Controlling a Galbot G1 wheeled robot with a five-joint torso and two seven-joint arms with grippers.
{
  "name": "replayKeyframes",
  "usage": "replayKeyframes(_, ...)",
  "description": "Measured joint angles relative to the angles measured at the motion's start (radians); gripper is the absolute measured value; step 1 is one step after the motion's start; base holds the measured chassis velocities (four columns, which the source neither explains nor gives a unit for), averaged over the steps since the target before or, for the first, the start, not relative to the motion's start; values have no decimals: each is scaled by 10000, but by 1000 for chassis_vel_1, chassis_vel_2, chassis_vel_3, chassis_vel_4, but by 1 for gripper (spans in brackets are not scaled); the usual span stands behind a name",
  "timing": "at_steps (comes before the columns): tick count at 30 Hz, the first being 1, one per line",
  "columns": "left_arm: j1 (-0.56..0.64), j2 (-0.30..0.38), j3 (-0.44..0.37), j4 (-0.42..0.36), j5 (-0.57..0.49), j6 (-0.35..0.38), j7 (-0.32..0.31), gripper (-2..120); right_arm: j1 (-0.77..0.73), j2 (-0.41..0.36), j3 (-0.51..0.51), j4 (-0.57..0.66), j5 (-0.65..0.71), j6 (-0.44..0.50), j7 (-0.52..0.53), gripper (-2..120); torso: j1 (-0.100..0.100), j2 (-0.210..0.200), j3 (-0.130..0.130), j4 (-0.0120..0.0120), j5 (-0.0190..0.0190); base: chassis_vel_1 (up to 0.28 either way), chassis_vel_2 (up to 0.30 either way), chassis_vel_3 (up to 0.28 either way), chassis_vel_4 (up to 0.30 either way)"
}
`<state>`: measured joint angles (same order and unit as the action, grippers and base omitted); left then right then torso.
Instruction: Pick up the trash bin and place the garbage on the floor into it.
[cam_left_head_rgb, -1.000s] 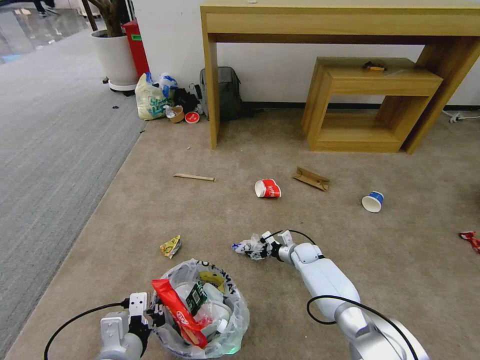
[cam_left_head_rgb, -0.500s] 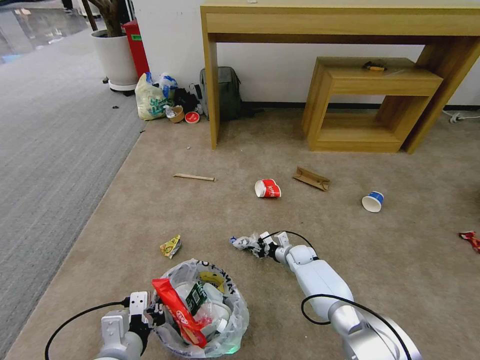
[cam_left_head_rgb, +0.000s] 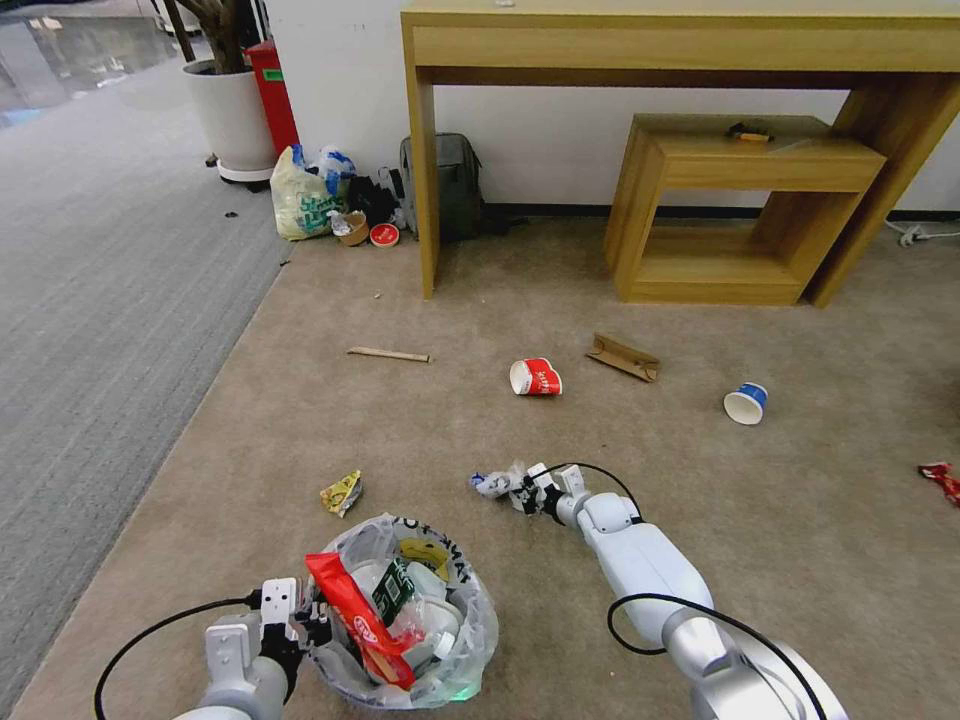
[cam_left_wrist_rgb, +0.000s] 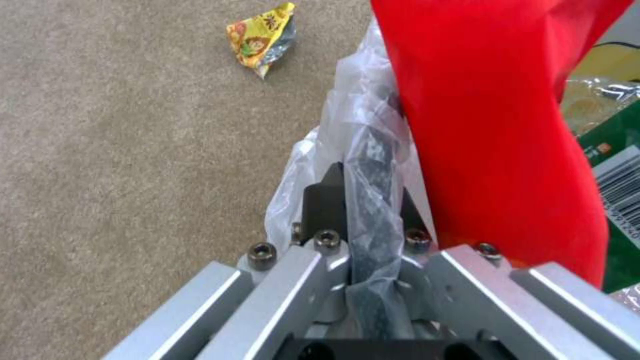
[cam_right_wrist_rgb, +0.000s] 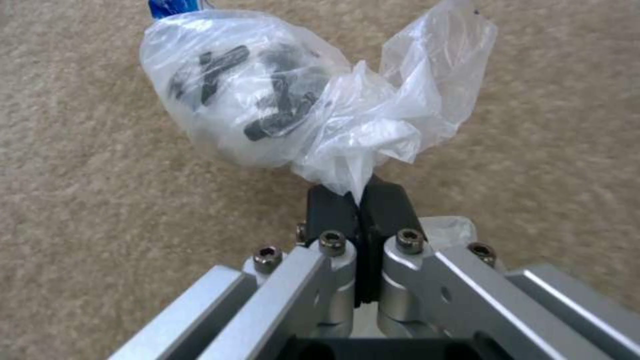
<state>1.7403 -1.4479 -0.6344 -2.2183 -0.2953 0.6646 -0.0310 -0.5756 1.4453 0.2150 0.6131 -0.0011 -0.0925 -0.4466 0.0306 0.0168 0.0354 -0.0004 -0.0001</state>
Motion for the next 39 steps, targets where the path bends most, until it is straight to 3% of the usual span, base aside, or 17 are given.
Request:
replayKeyframes(5, -227, 48, 2, 23, -169, 134, -128, 0, -224, -231, 13, 631, 167, -6, 26, 0, 0, -1, 0, 3, 3, 0, 0, 0, 0)
replayKeyframes(8, -482, 99, 5, 50, -371, 300, -293, 0, -673, -672, 18, 2206, 663, -303, 35, 0, 0, 0, 0, 0, 3, 0, 0, 0, 0)
replayKeyframes(9, -482, 99, 5, 50, -371, 300, -293, 0, -673, -672, 18, 2206, 663, -303, 35, 0, 0, 0, 0, 0, 3, 0, 0, 0, 0)
replayKeyframes(12, -666, 120, 10, 129, -436, 400, -370, 0, -1140, -1124, 12, 4140, 1164, -667, -25, 0, 0, 0, 0, 1, 1, 0, 0, 0, 0)
replayKeyframes(13, -666, 120, 10, 129, -436, 400, -370, 0, -1140, -1124, 12, 4140, 1164, -667, -25, 0, 0, 0, 0, 1, 1, 0, 0, 0, 0)
replayKeyframes(16, -835, 139, 37, 271, -455, 456, -392, 0, -1718, -1691, -5, 6865, 1760, -1209, -248, 0, 0, 0, -2, 1, -1, 0, 0, 0, 0)
replayKeyframes(17, -835, 139, 37, 271, -455, 456, -392, 0, -1718, -1691, -5, 6865, 1760, -1209, -248, 0, 0, 0, -2, 1, -1, 0, 0, 0, 0)
replayKeyframes(19, -966, 132, 118, 398, -451, 467, -409, 0, -2029, -2004, -241, 8421, 2210, -1828, -316, 0, -1, 0, -1, -1, 2, 0, 0, 0, 0)
replayKeyframes(20, -966, 132, 118, 398, -451, 467, -409, 0, -2029, -2004, -241, 8421, 2210, -1828, -316, 0, -1, 0, -1, -1, 2, 0, 0, 0, 0)
replayKeyframes(23, -1089, 94, 213, 437, -453, 530, -447, 0, -2280, -2128, -767, 10197, 2723, -2501, -305, 0, -1, 1, -1, 4, 1, 0, 0, 0, 0)
replayKeyframes(27, -1128, 150, 201, 483, -495, 541, -464, 0, -2555, -2542, -1442, 11682, 3513, -3158, -200, 0, -2, 1, -2, 5, 0, 0, 0, 0, 0)
replayKeyframes(35, -1313, 156, 301, 644, -525, 543, -465, 0, -3283, -4100, -2998, 13313, 4166, -3832, 275, 0, -1, 1, -1, 1, 1, 0, 0, 0, 0)
replayKeyframes(39, -1355, 137, 352, 662, -526, 543, -465, 0, -3415, -4291, -3398, 13581, 4177, -3942, 436, 0, -1, 1, -1, 1, 1, 0, 0, 0, 0)
